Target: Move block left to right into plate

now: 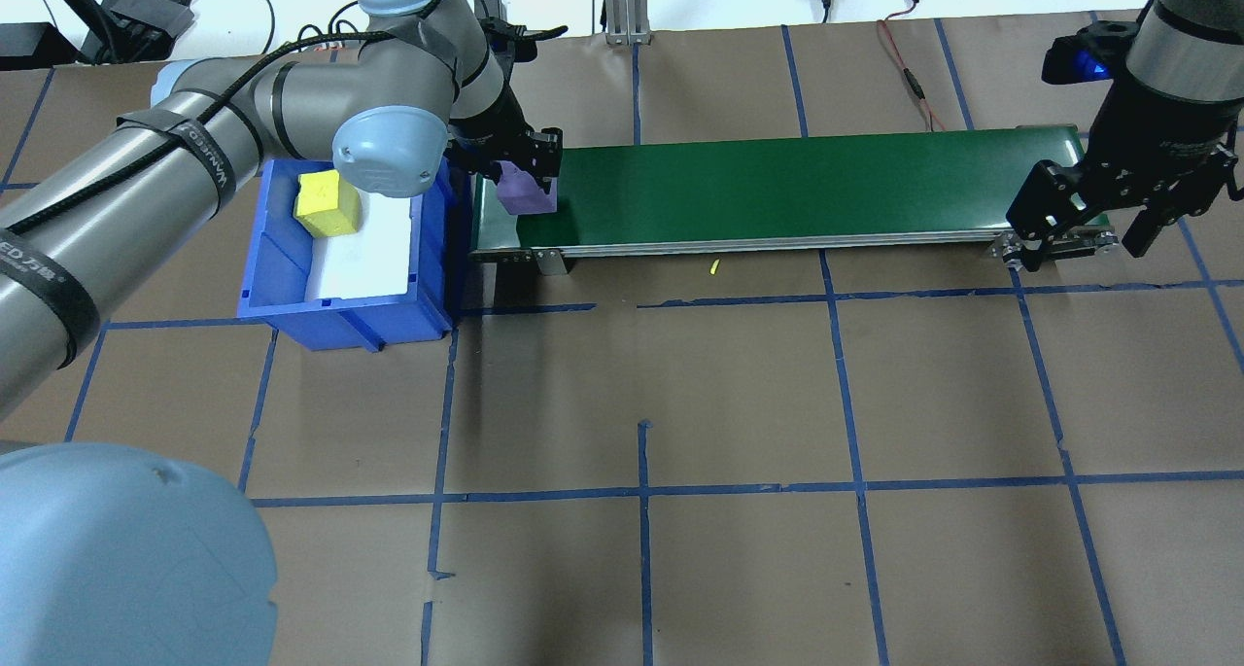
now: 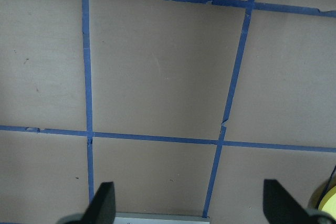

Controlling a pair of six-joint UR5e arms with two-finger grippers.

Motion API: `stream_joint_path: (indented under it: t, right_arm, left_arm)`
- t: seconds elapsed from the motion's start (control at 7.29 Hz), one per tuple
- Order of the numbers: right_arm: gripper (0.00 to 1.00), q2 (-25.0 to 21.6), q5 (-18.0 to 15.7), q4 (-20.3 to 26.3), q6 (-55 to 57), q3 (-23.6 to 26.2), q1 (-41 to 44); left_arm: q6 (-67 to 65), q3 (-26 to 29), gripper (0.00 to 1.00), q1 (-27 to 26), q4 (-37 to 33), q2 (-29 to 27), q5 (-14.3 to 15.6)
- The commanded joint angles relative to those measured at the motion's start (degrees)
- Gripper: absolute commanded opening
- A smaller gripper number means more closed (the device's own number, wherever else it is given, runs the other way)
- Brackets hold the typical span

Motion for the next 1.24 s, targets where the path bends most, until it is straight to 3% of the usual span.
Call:
stream_joint_path:
  t: [0.0, 0.41, 0.82, 1.1]
  right_arm:
    - [1.0, 0.0, -0.1, -0.5, -0.1, 0.0, 0.0]
    - [1.0, 0.0, -0.2, -0.6, -0.3, 0.0, 0.0]
    - [1.0, 0.0, -0.4, -0.6, -0.3, 0.0, 0.0]
    - [1.0, 0.0, -0.4, -0.6, -0.4, 0.0, 0.0]
  left_arm:
    - [-1.3, -0.7, 0.97, 0.0, 1.0, 0.1, 0.0]
    - [1.3, 0.6, 1.0, 0.2, 0.3, 3.2, 0.2]
    - [4.3, 1.9, 1.0, 9.1, 0.5, 4.7, 0.5]
    - [4.3, 0.9, 1.0, 10.2, 3.7, 4.7, 1.3]
